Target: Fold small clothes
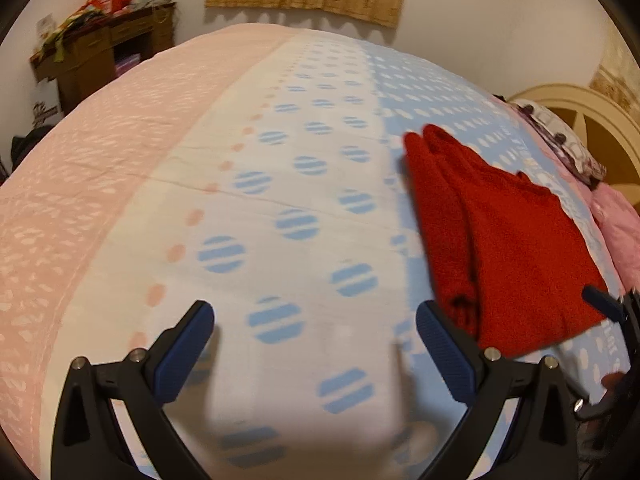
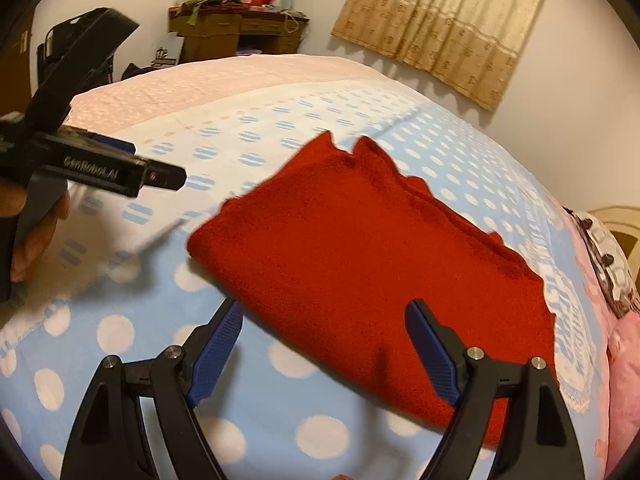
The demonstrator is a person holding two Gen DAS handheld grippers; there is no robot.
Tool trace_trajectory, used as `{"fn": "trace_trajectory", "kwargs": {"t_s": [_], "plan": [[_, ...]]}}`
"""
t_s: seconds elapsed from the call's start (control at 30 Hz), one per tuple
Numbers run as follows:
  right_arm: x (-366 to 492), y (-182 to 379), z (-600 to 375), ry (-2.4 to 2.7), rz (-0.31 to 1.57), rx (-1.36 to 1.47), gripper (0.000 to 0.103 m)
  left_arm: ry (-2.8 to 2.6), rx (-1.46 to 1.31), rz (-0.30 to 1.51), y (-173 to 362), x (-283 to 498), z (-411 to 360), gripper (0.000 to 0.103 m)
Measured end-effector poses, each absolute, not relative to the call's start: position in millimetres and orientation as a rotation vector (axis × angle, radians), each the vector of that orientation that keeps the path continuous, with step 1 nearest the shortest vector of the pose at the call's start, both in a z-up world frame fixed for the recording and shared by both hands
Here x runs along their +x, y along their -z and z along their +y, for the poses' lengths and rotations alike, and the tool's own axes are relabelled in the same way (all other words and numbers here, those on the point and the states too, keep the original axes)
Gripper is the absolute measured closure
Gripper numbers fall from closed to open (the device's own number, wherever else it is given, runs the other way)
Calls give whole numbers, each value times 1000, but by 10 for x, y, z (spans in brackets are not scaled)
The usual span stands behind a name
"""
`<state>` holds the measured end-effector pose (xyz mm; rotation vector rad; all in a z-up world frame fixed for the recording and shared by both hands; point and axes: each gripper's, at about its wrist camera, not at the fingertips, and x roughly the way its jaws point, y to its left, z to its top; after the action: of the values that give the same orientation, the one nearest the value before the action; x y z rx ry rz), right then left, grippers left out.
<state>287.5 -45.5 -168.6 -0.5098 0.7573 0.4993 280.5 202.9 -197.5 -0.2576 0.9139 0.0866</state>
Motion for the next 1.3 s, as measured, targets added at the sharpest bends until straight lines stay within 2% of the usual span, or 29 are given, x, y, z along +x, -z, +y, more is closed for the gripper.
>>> {"fn": "trace_trajectory", "kwargs": {"t_s": [0.43,0.6,0.67,0.7,0.9,1.07,1.3], "plan": [[2640,1943,158,-542,701,-699,19,-54,-328,936,2084,2847,2149,0],[2646,2019,307,-458,622,-804,20,-4,-364,923,2038,2943,2186,0],[2688,2050,324,-432,619,-817,33,26,-365,916,2010,3018,2167,0],[2707,2073,326,-431,629,-819,35,43,-371,914,1998,3066,2155,0],[2682,2101,328,-408,606,-836,37,179,-391,896,1919,3441,1953,0],[2653,2141,337,-413,589,-847,45,244,-397,914,1936,3741,1744,0],[2645,2160,337,-415,582,-841,46,208,-362,967,2065,4030,1663,0]]}}
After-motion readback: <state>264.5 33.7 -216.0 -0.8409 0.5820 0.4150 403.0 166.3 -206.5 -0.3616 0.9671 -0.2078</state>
